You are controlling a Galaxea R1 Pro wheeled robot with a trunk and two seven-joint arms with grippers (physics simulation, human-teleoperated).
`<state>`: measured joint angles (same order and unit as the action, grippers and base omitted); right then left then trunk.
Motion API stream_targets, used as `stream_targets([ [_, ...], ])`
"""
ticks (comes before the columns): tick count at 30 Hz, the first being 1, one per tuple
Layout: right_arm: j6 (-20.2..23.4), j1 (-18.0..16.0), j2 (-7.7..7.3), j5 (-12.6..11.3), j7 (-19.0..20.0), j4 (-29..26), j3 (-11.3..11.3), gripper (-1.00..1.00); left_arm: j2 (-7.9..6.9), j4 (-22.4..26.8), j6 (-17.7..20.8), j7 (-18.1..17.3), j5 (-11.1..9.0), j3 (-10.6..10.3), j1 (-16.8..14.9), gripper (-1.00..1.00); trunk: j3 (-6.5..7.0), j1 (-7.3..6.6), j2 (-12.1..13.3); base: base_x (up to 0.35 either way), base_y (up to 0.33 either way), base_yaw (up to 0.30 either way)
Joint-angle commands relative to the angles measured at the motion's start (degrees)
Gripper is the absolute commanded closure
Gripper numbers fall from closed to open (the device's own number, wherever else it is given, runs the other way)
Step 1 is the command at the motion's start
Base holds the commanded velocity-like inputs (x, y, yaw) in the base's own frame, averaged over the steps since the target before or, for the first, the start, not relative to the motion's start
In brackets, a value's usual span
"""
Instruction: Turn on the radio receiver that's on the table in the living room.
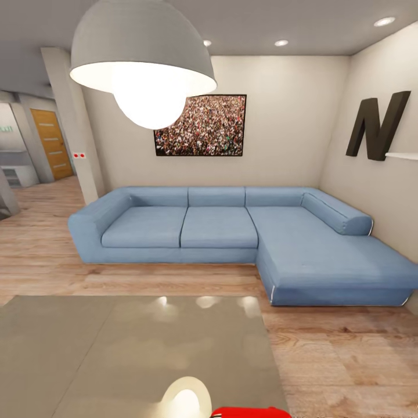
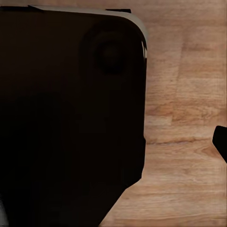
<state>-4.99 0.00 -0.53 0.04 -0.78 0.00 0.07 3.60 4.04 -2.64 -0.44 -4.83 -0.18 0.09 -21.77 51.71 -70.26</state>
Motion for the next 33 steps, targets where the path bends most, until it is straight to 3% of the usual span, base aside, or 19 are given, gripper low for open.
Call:
stream_targets([
  [1,0.0,0.0,0.0,0.0,0.0,0.0,0.0,-1.0,0.0,0.0,0.0,0.0,0.0,0.0,0.0,-1.0,0.1,-0.23,0.4,0.0,0.0,0.0],
  [33,0.0,0.0,0.01,-0.1,0.0,0.0,-0.2,-1.0,0.0,0.0,0.0,0.3,0.0,0.0,0.0,-1.0,2.88,-7.26,13.2,0.0,0.0,0.0],
])
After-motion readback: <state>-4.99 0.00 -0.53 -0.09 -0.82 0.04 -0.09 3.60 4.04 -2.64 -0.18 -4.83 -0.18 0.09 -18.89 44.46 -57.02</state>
